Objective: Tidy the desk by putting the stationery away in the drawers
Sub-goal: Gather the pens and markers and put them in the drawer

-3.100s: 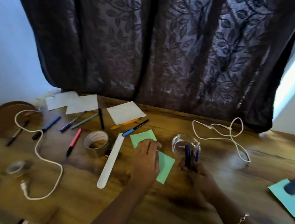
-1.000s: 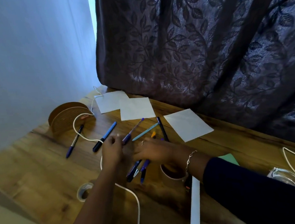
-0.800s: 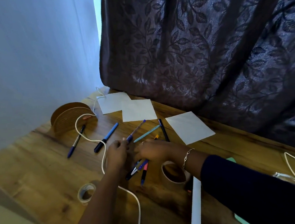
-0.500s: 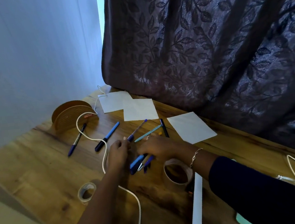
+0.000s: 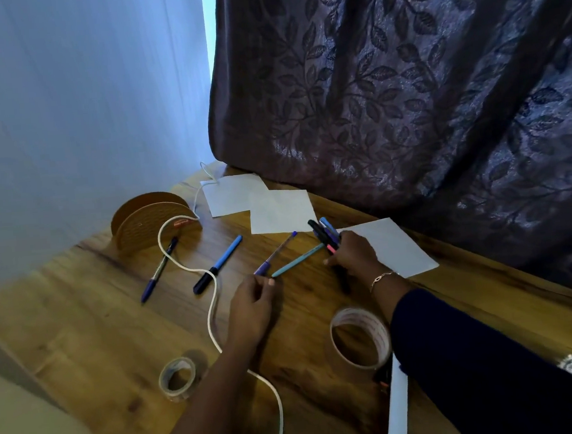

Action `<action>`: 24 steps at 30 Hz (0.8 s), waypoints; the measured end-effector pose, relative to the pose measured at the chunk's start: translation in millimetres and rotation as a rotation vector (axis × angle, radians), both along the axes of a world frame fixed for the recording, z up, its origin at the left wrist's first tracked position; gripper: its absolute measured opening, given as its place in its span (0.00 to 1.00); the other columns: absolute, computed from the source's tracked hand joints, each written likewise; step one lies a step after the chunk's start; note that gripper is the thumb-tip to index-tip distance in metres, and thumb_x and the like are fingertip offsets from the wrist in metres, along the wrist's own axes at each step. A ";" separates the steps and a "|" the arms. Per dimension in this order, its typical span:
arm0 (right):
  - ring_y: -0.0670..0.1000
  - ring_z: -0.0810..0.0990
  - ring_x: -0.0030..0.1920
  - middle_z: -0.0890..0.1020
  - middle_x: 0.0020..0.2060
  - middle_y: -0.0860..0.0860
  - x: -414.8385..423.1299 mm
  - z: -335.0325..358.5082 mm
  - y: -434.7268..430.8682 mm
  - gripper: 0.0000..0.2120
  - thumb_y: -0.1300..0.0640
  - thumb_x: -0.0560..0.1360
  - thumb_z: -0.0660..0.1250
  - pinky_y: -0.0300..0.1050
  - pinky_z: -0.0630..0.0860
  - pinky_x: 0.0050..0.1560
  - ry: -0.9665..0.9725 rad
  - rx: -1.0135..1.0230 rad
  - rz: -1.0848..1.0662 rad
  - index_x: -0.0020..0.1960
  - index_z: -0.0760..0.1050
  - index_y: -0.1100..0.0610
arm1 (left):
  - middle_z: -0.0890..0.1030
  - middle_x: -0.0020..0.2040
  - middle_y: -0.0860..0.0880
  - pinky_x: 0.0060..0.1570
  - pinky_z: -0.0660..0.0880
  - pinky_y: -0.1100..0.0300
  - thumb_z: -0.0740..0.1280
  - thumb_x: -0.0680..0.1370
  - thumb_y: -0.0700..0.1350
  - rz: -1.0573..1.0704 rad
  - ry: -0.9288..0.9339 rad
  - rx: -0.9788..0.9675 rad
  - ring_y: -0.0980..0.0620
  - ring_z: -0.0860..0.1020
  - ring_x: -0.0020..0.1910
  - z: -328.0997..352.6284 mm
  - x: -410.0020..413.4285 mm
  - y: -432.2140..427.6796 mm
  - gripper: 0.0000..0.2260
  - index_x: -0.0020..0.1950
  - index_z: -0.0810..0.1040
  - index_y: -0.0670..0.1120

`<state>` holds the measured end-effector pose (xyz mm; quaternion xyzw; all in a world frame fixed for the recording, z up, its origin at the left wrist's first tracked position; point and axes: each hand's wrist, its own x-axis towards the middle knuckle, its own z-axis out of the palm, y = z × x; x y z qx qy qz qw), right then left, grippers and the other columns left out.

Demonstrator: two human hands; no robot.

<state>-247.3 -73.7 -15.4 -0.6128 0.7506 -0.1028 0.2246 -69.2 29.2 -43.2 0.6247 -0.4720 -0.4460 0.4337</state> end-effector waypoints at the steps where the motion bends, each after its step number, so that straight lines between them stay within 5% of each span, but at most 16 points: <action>1: 0.58 0.77 0.59 0.78 0.59 0.59 3.2 -1.6 0.8 0.26 0.57 0.70 0.73 0.50 0.74 0.56 0.029 -0.019 0.005 0.64 0.69 0.61 | 0.79 0.48 0.44 0.49 0.75 0.51 0.59 0.80 0.45 -0.002 -0.009 -0.005 0.46 0.77 0.48 -0.6 -0.2 -0.1 0.07 0.50 0.75 0.44; 5: 0.59 0.78 0.56 0.78 0.56 0.59 1.7 -1.4 -5.0 0.19 0.60 0.73 0.67 0.49 0.75 0.55 -0.003 -0.035 -0.041 0.62 0.70 0.61 | 0.78 0.49 0.47 0.49 0.73 0.56 0.60 0.79 0.43 -0.017 -0.034 -0.034 0.50 0.76 0.49 -4.9 1.2 -0.2 0.05 0.50 0.75 0.45; 10: 0.58 0.78 0.52 0.79 0.52 0.61 -9.8 13.3 -0.7 0.18 0.64 0.70 0.68 0.51 0.76 0.55 -0.579 -0.144 -0.186 0.59 0.72 0.66 | 0.79 0.49 0.47 0.51 0.74 0.55 0.60 0.79 0.42 -0.012 -0.015 -0.052 0.50 0.76 0.49 -8.7 0.6 4.1 0.06 0.50 0.76 0.45; 14: 0.53 0.78 0.53 0.80 0.51 0.58 -9.4 6.8 35.2 0.15 0.69 0.72 0.66 0.45 0.75 0.57 -0.814 -0.299 0.030 0.58 0.73 0.63 | 0.79 0.47 0.49 0.49 0.75 0.54 0.60 0.79 0.43 0.016 -0.036 -0.096 0.51 0.76 0.48 -13.2 -0.1 0.0 0.05 0.48 0.76 0.48; 17: 0.49 0.77 0.53 0.79 0.53 0.56 -6.2 0.7 47.6 0.18 0.69 0.72 0.66 0.28 0.71 0.50 -0.663 -0.279 0.202 0.60 0.72 0.59 | 0.79 0.47 0.50 0.49 0.75 0.53 0.60 0.79 0.44 0.016 -0.058 -0.098 0.51 0.76 0.47 -18.5 -2.1 0.2 0.05 0.48 0.76 0.50; 21: 0.49 0.78 0.42 0.80 0.42 0.54 9.3 12.2 35.0 0.06 0.63 0.74 0.66 0.40 0.73 0.45 -0.455 -0.334 0.444 0.51 0.75 0.58 | 0.78 0.47 0.51 0.47 0.73 0.57 0.60 0.79 0.42 0.033 -0.099 -0.123 0.52 0.76 0.47 -17.6 -4.3 0.8 0.06 0.47 0.76 0.50; 24: 0.47 0.75 0.40 0.78 0.41 0.53 23.6 10.4 16.7 0.02 0.59 0.75 0.65 0.38 0.67 0.41 -0.160 -0.423 0.678 0.46 0.75 0.58 | 0.79 0.47 0.50 0.46 0.70 0.60 0.60 0.79 0.40 0.061 -0.119 -0.127 0.53 0.75 0.46 -18.6 -5.6 -0.5 0.06 0.48 0.77 0.46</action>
